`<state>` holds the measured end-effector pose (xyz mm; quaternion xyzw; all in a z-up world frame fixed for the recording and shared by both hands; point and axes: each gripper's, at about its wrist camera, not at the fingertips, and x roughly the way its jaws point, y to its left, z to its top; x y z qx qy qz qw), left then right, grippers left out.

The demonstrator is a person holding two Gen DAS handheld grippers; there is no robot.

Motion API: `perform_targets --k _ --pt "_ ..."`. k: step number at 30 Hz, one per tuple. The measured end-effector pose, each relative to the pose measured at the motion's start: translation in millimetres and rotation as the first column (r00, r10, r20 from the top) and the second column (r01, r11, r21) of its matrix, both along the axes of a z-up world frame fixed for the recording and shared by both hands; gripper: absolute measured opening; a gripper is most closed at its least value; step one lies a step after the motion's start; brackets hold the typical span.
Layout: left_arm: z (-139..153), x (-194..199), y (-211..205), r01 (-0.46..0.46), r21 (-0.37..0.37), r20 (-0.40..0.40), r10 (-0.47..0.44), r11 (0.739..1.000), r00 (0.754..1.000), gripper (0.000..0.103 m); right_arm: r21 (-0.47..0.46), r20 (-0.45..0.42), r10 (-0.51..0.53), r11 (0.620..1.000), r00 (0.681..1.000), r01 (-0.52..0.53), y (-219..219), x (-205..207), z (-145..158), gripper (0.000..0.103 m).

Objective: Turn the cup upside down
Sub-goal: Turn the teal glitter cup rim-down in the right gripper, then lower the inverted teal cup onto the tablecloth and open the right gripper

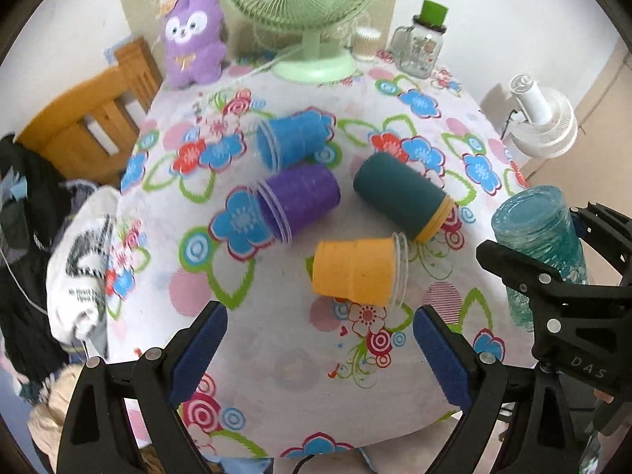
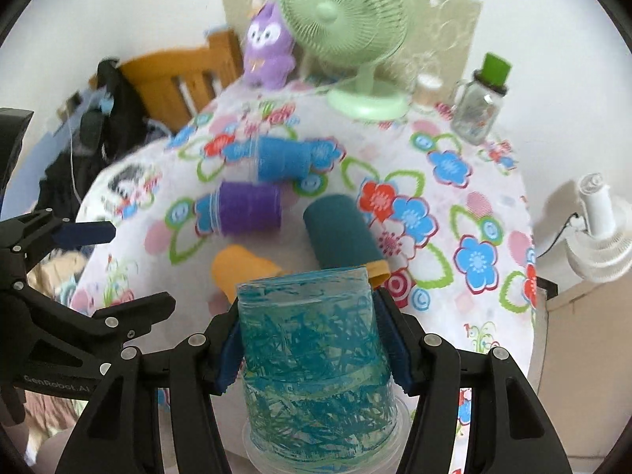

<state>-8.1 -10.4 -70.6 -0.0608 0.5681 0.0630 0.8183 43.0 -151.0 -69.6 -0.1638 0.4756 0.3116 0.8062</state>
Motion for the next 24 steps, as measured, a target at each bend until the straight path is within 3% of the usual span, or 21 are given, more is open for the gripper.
perform_targets --k 6,12,18,24 --pt "14 -3 -2 0.042 0.016 0.059 -0.043 0.999 0.997 0.096 0.071 0.075 -0.075 0.995 0.994 0.07 -7 -17 10 0.063" --pt "10 -4 0 0.04 -0.002 0.088 -0.039 0.999 0.995 0.096 0.146 0.124 -0.129 0.983 0.984 0.111 -15 -24 6 0.063" --pt "-9 3 -2 0.041 0.048 0.128 -0.047 0.998 0.991 0.096 0.206 0.148 -0.198 0.964 0.969 0.166 -25 -18 -21 0.063" --pt "-38 16 5 0.026 0.044 0.137 -0.032 0.999 0.99 0.096 0.261 0.139 -0.27 0.938 0.953 0.228 -37 -1 -61 0.063"
